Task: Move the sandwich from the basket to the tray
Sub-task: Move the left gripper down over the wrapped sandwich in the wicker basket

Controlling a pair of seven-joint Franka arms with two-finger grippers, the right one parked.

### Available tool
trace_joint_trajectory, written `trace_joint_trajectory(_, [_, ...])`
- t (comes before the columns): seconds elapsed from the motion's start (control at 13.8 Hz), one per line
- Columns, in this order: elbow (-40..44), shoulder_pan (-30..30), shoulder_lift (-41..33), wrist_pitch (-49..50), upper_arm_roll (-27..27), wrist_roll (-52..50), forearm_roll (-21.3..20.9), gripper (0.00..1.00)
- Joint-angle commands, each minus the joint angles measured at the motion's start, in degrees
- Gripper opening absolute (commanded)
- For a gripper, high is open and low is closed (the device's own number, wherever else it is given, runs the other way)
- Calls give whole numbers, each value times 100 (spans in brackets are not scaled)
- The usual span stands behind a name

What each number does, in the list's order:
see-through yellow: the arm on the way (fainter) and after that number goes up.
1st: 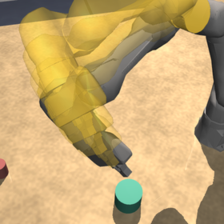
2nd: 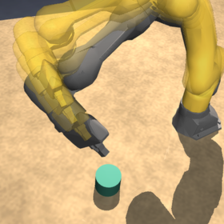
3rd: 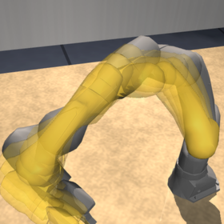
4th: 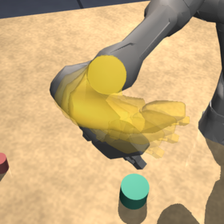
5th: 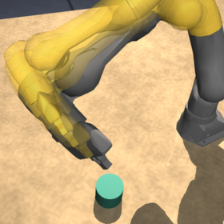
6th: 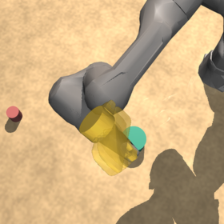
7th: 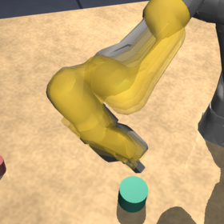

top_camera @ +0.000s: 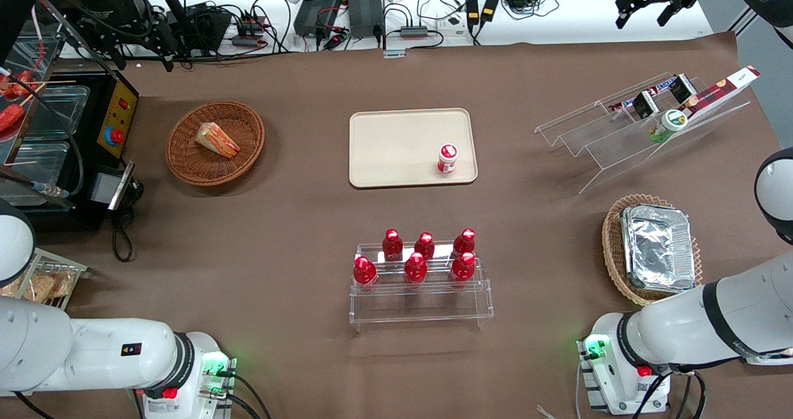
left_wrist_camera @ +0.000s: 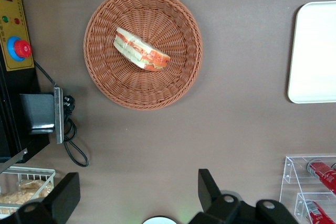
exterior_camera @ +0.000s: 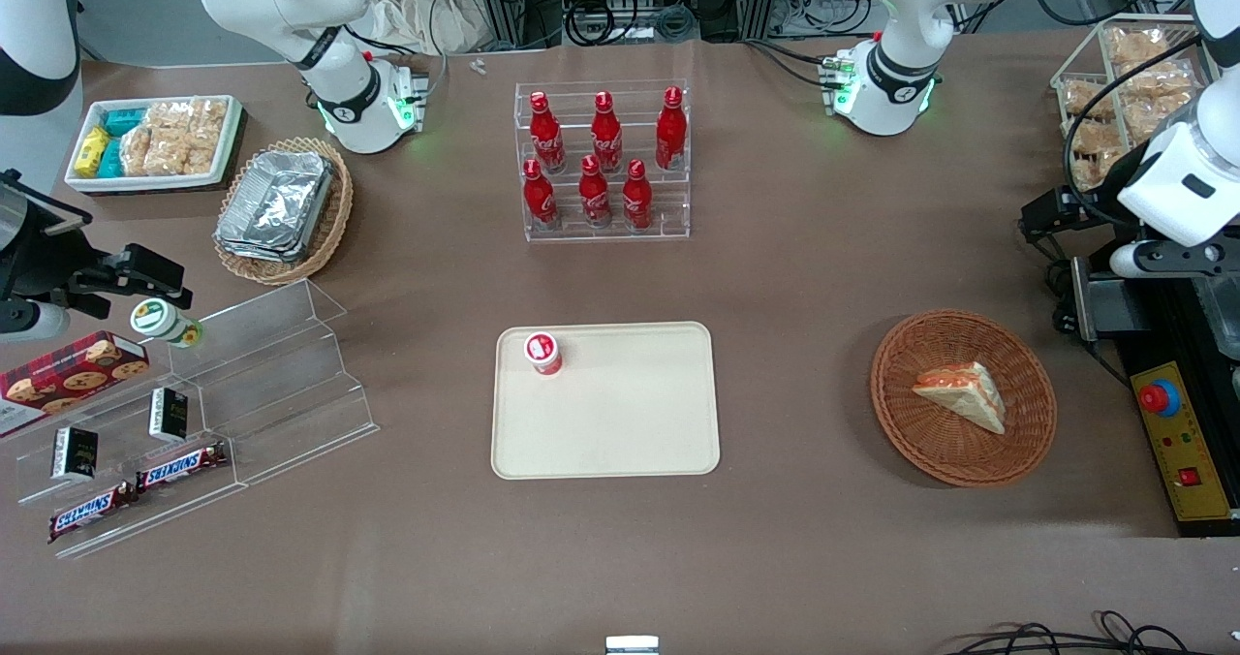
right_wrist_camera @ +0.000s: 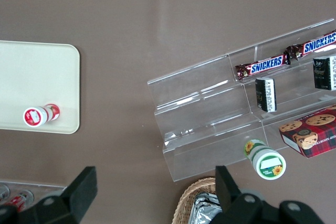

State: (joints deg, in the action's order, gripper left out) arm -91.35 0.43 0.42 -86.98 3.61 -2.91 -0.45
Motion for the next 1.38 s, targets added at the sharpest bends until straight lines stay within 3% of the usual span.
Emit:
trace_joint_trajectory(0.0, [100,97,-68,128,-62,27,-24,100])
trace_joint_trajectory(0.29, [135,45,89,137,-88,-69,-69,100])
trace_joint_trajectory(0.36, [48,27,81,146,-115,-348,-43,100])
trace_joint_trajectory(0.51, [-50,-173,255,-28,-247,-1829,115,100])
trace_joint_trajectory(0.94, [-1305,-386,765,-2329,-264,-3890,212,100])
trace_joint_trajectory(1.3, [-1649,-351,1731,-3736,-247,-5008,212,100])
